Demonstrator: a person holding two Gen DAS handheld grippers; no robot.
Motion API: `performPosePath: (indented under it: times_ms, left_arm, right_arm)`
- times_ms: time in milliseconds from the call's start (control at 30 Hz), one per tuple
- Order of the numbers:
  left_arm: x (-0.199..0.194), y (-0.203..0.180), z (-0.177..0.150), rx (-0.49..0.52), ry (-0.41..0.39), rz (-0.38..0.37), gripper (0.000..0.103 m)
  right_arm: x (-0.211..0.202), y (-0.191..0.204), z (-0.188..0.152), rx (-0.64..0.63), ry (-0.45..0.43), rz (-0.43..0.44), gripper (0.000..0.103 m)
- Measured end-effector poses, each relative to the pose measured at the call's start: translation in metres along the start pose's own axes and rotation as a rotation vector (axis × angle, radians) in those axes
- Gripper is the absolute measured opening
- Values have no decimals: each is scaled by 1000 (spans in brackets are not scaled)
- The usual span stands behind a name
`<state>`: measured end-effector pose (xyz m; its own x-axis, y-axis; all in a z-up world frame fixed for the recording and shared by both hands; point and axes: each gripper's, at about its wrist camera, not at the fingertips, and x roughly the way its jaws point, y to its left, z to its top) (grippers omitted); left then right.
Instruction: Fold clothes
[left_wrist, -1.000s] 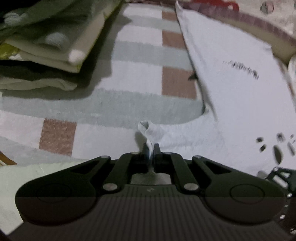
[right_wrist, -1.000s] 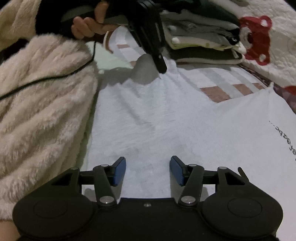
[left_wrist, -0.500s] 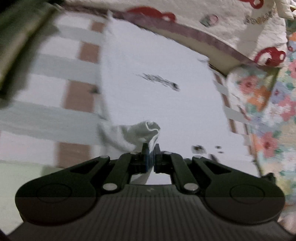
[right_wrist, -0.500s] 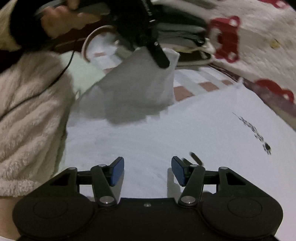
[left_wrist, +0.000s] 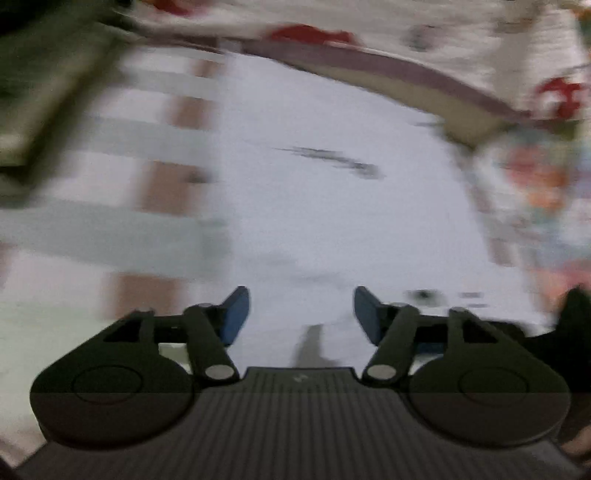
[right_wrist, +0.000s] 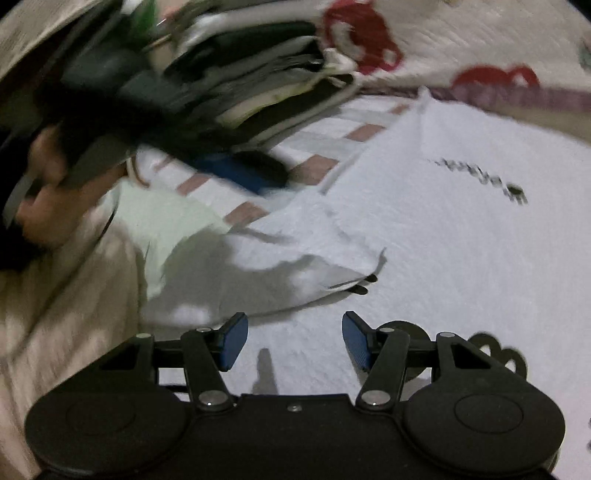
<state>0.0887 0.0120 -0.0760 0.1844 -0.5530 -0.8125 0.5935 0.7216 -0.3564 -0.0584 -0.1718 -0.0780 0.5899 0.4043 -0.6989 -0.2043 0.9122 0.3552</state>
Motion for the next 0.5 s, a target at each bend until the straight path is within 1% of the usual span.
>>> performPosePath:
  times_ms: [33,67,100,133,167,233,267,300,333,367,433,500]
  left_arm:
    - [-6,2,-8,-13,8,39,65]
    - [-11,5,-15,-26,17,79,68]
    - [-11,5,-24,-18,50,60,70]
    - [-11,5,-32,-7,85,37,70]
    - [-10,1,-40,18,101,32,70]
    - [-4,-5,-50,69,133,58,70]
    - [-2,-7,-54,95,150,71,72]
    - [2,-12,-55,112,156,86,78]
    - [6,-13,-55,119,163,97,81]
    - [12,-13,-52,112,173,107,83]
    - [24,-6,-49,43,200,64,83]
    - [27,1,-48,-31,191,124,81]
  right_arm:
    - [0,-4,2,46,-2,14,62]
    - [-1,-7,4,81,2,24,63]
    - [-3,-9,6,88,11,8,63]
    - [-4,-9,7,81,21,-25,64]
    - [-6,-10,8,66,34,-73,65]
    - [-12,-13,9,26,56,-181,65]
    - [-16,-16,7,19,56,-210,65]
    - [-22,-20,5,28,47,-218,65]
    - [-28,-26,2,59,32,-201,65]
    - [-31,-31,-1,101,18,-163,65]
    - [-36,-41,-6,172,1,-83,65]
    - [-39,-45,-11,201,-3,-35,65]
